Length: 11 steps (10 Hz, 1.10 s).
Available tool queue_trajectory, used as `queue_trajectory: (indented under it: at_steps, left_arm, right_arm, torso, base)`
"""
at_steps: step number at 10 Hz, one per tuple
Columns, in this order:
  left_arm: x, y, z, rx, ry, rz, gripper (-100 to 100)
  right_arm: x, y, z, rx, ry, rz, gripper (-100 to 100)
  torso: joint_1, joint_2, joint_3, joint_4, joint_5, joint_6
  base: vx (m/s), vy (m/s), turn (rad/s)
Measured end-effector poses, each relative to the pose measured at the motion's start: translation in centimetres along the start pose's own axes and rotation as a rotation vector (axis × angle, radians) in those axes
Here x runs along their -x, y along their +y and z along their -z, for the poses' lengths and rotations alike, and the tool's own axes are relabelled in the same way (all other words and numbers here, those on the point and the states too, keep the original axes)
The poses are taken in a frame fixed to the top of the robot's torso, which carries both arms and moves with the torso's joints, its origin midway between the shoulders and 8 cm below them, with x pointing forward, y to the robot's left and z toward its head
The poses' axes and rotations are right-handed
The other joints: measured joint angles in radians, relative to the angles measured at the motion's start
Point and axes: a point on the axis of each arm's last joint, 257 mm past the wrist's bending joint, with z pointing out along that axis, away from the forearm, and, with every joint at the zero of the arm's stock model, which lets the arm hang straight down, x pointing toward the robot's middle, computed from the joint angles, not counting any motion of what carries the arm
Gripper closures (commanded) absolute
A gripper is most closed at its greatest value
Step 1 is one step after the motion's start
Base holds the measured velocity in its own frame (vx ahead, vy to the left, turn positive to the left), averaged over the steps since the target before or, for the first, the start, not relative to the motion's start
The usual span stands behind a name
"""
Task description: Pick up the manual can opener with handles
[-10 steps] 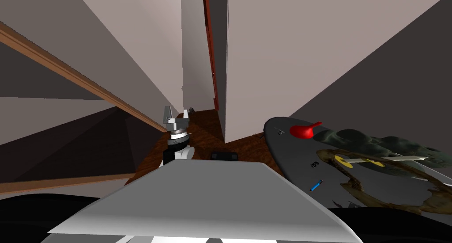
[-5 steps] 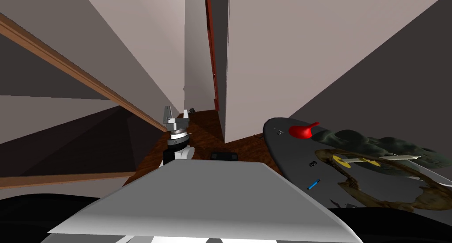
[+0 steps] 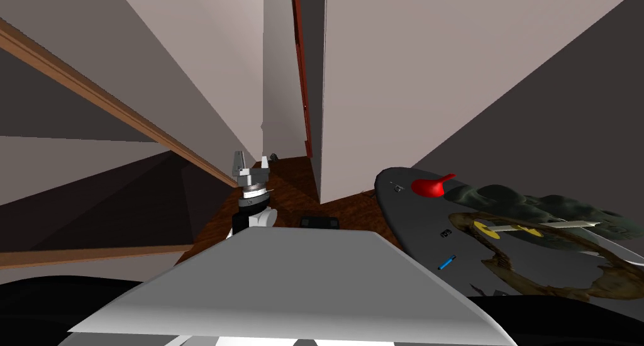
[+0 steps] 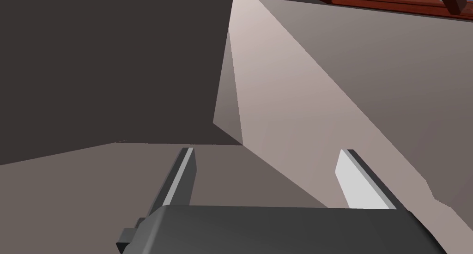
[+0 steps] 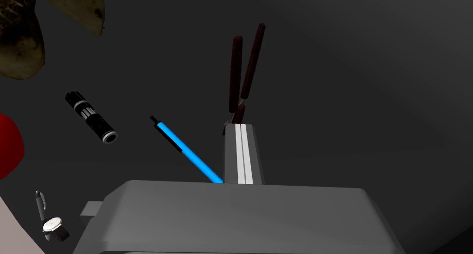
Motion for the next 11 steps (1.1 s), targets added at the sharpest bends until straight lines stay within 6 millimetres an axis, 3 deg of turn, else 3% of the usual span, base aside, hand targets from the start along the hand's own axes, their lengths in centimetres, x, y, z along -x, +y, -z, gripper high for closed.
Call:
queue_trajectory:
  at_steps: [2, 5, 11]
  left_arm:
    - [0.0, 0.0, 0.0, 0.0, 0.0, 0.0, 0]
    - [0.0, 0.0, 0.0, 0.0, 0.0, 0.0, 0]
    - [0.0, 0.0, 0.0, 0.0, 0.0, 0.0, 0]
  right_arm:
    - [-1.7, -2.1, 0.6, -0.023, 0.031, 0.001, -100]
    - [-4.0, -2.6, 1.7, -0.006, 0.049, 0.019, -100]
    - [-3.8, 0.4, 3.5, 0.122, -0.025, 0.08, -100]
  torso:
    - [-0.001, -0.003, -0.002, -0.001, 0.0, 0.0]
    - [-0.002, -0.005, -0.003, -0.001, -0.001, 0.0]
    - [-0.005, -0.003, -0.002, -0.001, -0.001, 0.0]
  base:
    - [0.093, -0.023, -0.178]
    - [0.101, -0.054, -0.164]
    - [0.078, -0.071, -0.047]
